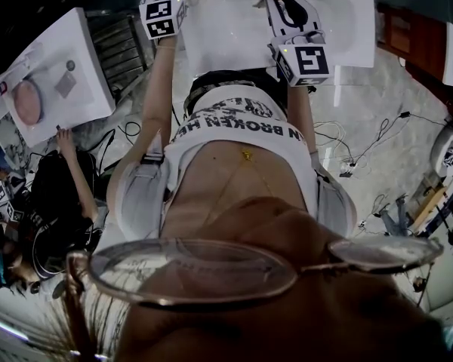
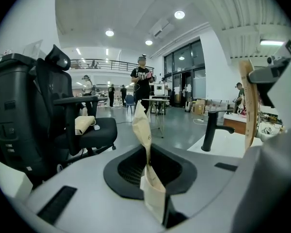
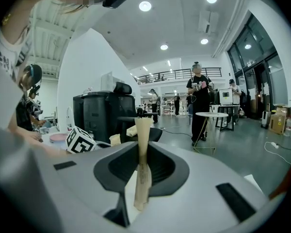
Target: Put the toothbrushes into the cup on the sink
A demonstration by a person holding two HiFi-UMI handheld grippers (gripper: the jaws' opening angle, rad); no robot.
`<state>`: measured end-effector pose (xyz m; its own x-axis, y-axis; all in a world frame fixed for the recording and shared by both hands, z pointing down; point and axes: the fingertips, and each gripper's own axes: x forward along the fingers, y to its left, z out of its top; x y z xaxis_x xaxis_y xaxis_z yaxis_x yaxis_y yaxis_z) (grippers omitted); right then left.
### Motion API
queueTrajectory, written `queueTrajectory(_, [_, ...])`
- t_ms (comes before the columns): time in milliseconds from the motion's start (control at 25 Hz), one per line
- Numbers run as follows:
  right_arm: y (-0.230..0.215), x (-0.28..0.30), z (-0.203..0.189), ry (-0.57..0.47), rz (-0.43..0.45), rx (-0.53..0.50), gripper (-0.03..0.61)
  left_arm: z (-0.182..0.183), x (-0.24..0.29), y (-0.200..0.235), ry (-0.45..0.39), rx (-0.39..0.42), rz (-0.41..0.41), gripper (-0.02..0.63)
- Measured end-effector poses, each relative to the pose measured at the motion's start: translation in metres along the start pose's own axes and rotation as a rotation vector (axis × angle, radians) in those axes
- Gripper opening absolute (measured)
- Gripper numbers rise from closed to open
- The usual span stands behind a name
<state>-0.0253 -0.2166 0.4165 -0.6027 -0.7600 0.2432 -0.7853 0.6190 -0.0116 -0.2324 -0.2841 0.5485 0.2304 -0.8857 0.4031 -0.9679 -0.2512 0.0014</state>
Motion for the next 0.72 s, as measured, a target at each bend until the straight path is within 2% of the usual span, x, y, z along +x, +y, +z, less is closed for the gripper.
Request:
queueTrajectory(240, [0.001,0.000,0.000,0.004,0.010,-0.004,0.061,0.000,-0.001,0.003,-0.010,-0.009,0.018,0.052])
queueTrajectory(320, [0.001,0.001,0.000,0.003,0.013,-0.004,0.061,0.000,-0.003,0.006,-0.003,-0.014,0.033,0.146])
queueTrajectory(360, [0.001,0.001,0.000,0.002,0.015,-0.003,0.061,0.001,-0.004,0.008,-0.002,-0.016,0.040,0.168])
queueTrajectory(720, [-0.003,0.007,-0.001,-0.002,0.023,-0.005,0.061,-0.003,-0.018,0.012,-0.002,-0.051,0.052,0.187])
